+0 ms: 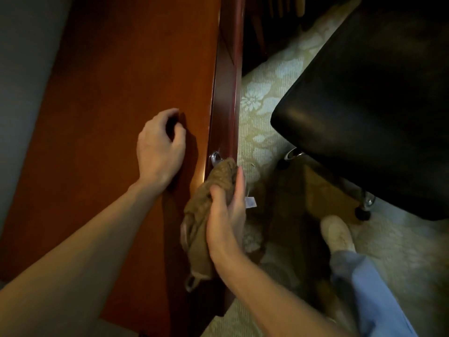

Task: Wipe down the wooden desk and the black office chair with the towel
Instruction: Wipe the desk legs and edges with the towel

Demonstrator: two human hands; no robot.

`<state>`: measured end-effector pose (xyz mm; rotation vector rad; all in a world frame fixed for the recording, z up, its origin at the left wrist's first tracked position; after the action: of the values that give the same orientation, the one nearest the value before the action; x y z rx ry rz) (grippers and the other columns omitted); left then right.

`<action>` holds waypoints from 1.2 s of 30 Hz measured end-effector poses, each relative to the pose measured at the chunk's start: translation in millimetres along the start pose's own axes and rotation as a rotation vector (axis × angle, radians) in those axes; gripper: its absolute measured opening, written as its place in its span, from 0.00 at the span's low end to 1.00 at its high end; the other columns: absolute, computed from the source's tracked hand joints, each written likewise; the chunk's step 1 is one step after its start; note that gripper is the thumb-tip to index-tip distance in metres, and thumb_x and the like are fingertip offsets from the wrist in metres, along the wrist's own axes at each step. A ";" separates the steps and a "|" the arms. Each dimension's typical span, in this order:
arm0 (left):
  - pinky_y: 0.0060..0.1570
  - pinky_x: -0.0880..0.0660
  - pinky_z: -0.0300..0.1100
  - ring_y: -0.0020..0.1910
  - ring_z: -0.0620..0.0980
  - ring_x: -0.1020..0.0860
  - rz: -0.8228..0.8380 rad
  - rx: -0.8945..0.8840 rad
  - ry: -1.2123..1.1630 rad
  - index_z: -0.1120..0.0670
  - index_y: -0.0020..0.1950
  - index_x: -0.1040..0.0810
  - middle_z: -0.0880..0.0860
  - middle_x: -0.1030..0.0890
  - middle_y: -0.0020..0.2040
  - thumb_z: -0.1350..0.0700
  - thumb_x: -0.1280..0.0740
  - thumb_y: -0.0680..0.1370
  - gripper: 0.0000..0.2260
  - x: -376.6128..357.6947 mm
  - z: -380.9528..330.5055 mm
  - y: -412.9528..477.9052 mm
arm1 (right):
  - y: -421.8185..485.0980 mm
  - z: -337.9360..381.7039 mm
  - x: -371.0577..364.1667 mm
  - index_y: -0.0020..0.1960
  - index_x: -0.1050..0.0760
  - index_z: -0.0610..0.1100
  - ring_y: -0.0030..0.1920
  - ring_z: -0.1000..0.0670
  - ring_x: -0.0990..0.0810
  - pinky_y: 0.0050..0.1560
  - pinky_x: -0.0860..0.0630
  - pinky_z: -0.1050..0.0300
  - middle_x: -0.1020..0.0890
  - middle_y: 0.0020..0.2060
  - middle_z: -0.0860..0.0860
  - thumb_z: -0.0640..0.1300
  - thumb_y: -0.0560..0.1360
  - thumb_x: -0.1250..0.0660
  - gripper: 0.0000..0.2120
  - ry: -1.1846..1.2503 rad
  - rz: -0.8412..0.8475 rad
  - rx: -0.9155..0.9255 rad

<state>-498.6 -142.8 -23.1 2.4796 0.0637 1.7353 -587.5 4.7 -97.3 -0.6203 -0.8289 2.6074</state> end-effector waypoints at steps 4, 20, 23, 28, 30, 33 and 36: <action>0.64 0.23 0.49 0.63 0.49 0.22 -0.008 0.004 0.002 0.53 0.73 0.25 0.51 0.21 0.67 0.52 0.39 0.84 0.17 10.5 -9.3 29.9 | 33.5 22.0 -6.9 0.80 0.44 0.63 0.73 0.52 0.33 0.71 0.36 0.53 0.33 0.76 0.57 0.58 0.81 0.40 0.29 0.107 -0.132 -0.201; 0.66 0.31 0.43 0.68 0.52 0.25 0.037 0.110 0.062 0.53 0.70 0.23 0.53 0.21 0.67 0.53 0.37 0.84 0.15 -28.4 -57.3 134.3 | 90.0 84.7 13.3 0.64 0.31 0.67 0.46 0.59 0.21 0.50 0.22 0.56 0.20 0.41 0.62 0.66 0.63 0.39 0.28 -0.496 0.011 -0.155; 0.69 0.32 0.46 0.70 0.51 0.28 0.069 0.049 0.099 0.54 0.69 0.23 0.53 0.22 0.69 0.53 0.37 0.84 0.15 -33.1 -63.8 145.2 | 113.9 103.4 1.4 0.64 0.25 0.61 0.50 0.61 0.21 0.50 0.27 0.69 0.19 0.48 0.61 0.59 0.70 0.32 0.22 -0.302 -0.107 -0.207; 0.66 0.36 0.38 0.68 0.49 0.27 0.012 0.061 0.083 0.53 0.67 0.21 0.51 0.21 0.67 0.55 0.36 0.83 0.13 -34.3 -48.8 167.2 | 163.6 135.5 -27.5 0.70 0.28 0.60 0.65 0.54 0.25 0.69 0.29 0.53 0.22 0.63 0.58 0.54 0.76 0.33 0.22 -0.172 -0.179 -0.150; 0.65 0.36 0.38 0.68 0.47 0.27 -0.012 0.097 0.046 0.51 0.68 0.22 0.49 0.21 0.67 0.54 0.37 0.84 0.14 -35.8 -42.6 181.8 | 185.1 147.8 -32.6 0.70 0.29 0.60 0.64 0.55 0.25 0.69 0.29 0.52 0.22 0.63 0.58 0.53 0.76 0.34 0.23 -0.160 -0.169 -0.107; 0.64 0.35 0.37 0.68 0.46 0.27 -0.030 0.124 0.009 0.51 0.69 0.22 0.48 0.22 0.67 0.53 0.38 0.84 0.14 -41.2 -39.7 206.1 | 221.7 172.7 -40.2 0.70 0.28 0.61 0.61 0.56 0.23 0.68 0.27 0.49 0.20 0.61 0.58 0.56 0.74 0.35 0.24 -0.115 -0.134 -0.055; 0.63 0.37 0.35 0.68 0.46 0.28 -0.021 0.094 0.012 0.51 0.69 0.22 0.48 0.22 0.67 0.53 0.38 0.84 0.14 -46.4 -44.5 235.7 | 259.9 202.2 -52.7 0.68 0.29 0.62 0.60 0.55 0.22 0.64 0.24 0.45 0.21 0.59 0.58 0.59 0.70 0.38 0.26 -0.093 -0.112 -0.013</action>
<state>-563.7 -378.3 -23.6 2.5235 0.1764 1.7791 -689.9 -312.6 -90.4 -0.4450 -0.8835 2.5470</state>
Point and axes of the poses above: each hand's wrist, its own y-axis towards the middle knuckle, its own x-axis out of the back of the hand, z = x × y, the point moved 5 cm from there along y, towards the middle knuckle
